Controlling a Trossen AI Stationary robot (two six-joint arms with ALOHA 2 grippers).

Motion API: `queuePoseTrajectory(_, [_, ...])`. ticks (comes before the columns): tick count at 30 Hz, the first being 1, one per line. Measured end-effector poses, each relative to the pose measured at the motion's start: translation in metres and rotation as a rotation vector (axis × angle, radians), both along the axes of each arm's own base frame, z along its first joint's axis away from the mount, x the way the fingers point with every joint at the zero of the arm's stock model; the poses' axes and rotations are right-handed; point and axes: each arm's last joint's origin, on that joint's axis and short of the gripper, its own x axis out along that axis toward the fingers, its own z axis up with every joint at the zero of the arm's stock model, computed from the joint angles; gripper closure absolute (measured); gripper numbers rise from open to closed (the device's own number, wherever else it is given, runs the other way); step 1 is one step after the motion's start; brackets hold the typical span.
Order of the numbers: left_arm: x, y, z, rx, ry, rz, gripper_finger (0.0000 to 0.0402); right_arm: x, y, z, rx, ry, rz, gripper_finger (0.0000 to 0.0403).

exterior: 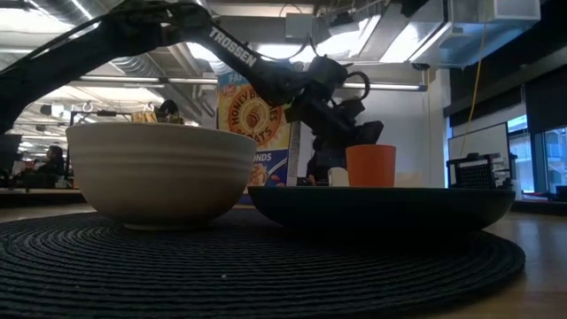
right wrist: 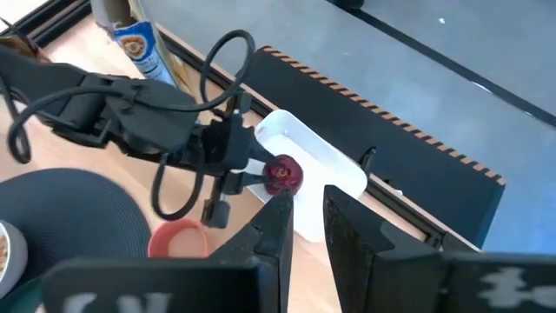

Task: Arrange a breakfast setting
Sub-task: Put the apple from the white bin on the green plate

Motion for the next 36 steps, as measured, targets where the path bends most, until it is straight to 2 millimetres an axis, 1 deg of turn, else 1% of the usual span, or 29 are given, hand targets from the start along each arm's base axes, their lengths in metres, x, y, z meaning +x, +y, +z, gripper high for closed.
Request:
queuePoseTrajectory(8, [-0.002, 0.005, 0.000, -0.026, -0.014, 0.039, 0.0301, 0.001, 0.000, 0.001, -0.012, 0.002, 0.025, 0.0347])
queuePoseTrajectory(13, [-0.001, 0.007, -0.008, -0.056, -0.041, 0.005, 0.0301, 0.002, -0.001, 0.002, -0.019, -0.011, 0.038, 0.0347])
queuePoseTrajectory(17, [-0.001, 0.008, -0.006, -0.034, -0.051, 0.040, 0.0301, 0.002, 0.000, 0.001, -0.017, -0.007, 0.044, 0.0347])
queuePoseTrajectory(28, [0.000, 0.009, -0.006, -0.041, -0.059, 0.014, 0.0301, 0.003, -0.001, 0.002, -0.019, -0.011, 0.054, 0.0347])
queuePoseTrajectory(32, [0.002, 0.010, -0.015, -0.039, -0.061, 0.001, 0.0301, 0.003, -0.001, 0.002, -0.022, -0.017, 0.054, 0.0347])
queuePoseTrajectory(36, [0.002, 0.012, -0.016, -0.034, -0.076, 0.024, 0.0309, 0.003, 0.000, 0.001, -0.005, -0.015, 0.061, 0.0347])
